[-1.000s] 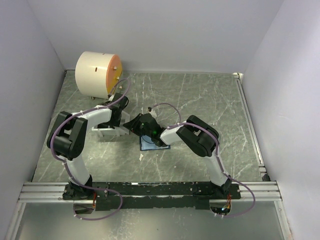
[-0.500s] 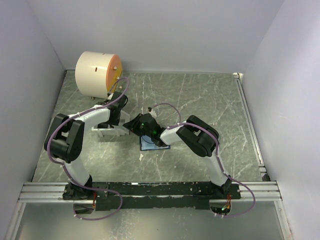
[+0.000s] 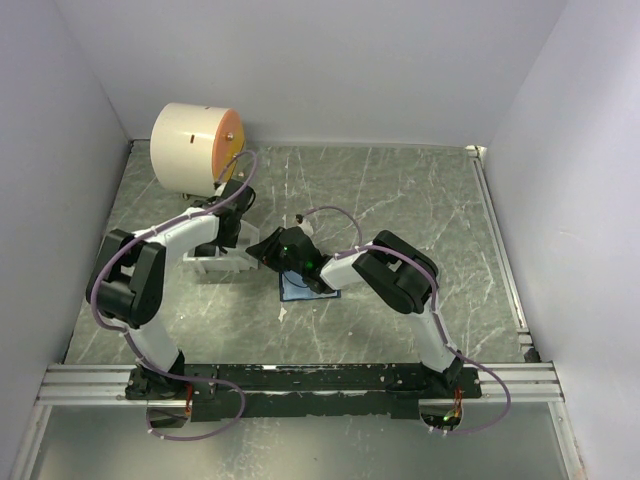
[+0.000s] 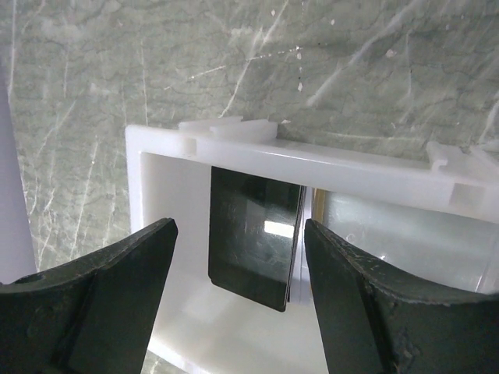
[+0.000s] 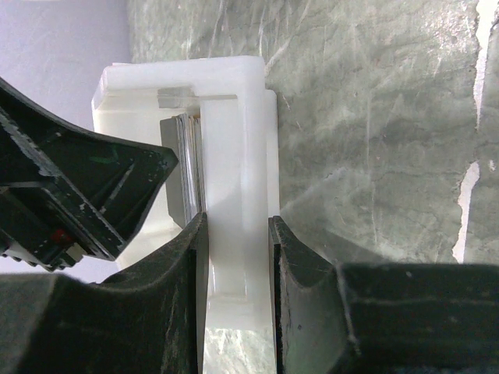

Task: Put the credit cards into the card holder
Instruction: Adjust the storage box at the center of the board.

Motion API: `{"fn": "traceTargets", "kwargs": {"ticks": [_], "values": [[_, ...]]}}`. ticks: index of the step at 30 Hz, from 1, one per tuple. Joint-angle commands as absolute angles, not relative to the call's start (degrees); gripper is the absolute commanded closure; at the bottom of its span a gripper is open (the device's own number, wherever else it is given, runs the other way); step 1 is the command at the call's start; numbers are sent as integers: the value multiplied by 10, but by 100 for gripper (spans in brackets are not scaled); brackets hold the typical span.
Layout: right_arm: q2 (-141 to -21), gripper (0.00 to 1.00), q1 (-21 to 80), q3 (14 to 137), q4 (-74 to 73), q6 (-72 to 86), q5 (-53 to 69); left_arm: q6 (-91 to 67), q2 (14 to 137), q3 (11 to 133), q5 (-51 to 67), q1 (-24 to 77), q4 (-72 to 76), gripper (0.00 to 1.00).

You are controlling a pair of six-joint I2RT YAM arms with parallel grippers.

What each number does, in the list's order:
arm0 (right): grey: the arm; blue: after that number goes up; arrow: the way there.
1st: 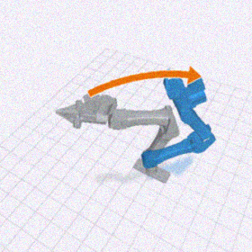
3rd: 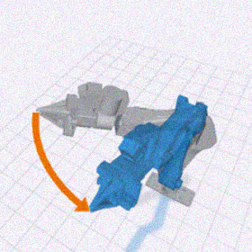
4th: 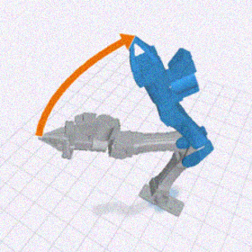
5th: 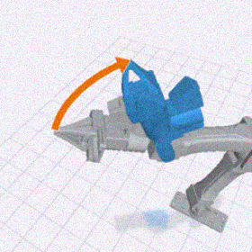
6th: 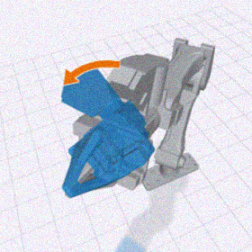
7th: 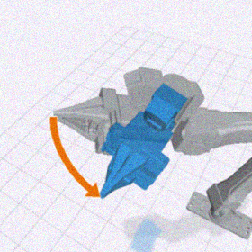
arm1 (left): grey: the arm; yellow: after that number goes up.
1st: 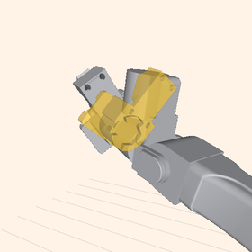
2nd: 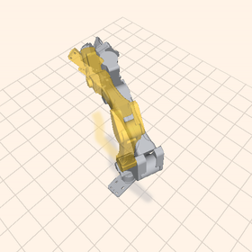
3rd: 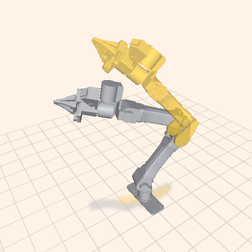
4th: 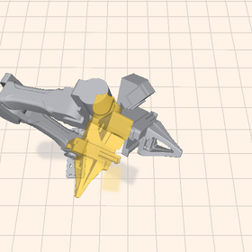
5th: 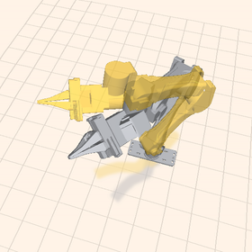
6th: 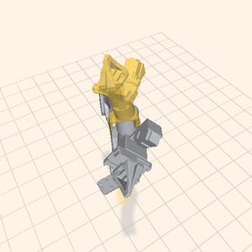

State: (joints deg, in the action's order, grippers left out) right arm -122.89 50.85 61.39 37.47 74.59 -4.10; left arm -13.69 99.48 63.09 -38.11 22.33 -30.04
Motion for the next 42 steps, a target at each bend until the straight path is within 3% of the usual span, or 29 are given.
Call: {"fn": "traceTargets", "kwargs": {"ticks": [1, 16, 28, 31, 34, 39, 42], "values": [[-1237, 95, 496, 594, 272, 738, -93, -110, 969, 643, -472, 208, -347, 19], [-1219, 96, 496, 581, 285, 722, -102, -124, 928, 646, -426, 201, -362, 21], [-1176, 100, 526, 577, 311, 710, -158, -120, 804, 584, -67, 196, -276, 21], [-1166, 100, 544, 577, 320, 696, -185, -124, 791, 573, -39, 195, -268, 23], [-1174, 94, 549, 580, 320, 684, -169, -133, 800, 567, -54, 193, -286, 24], [-1168, 73, 540, 560, 338, 641, -103, -168, 834, 576, -118, 176, -346, 32], [-1162, 60, 517, 559, 334, 595, -46, -186, 817, 567, -103, 165, -338, 30]]}}
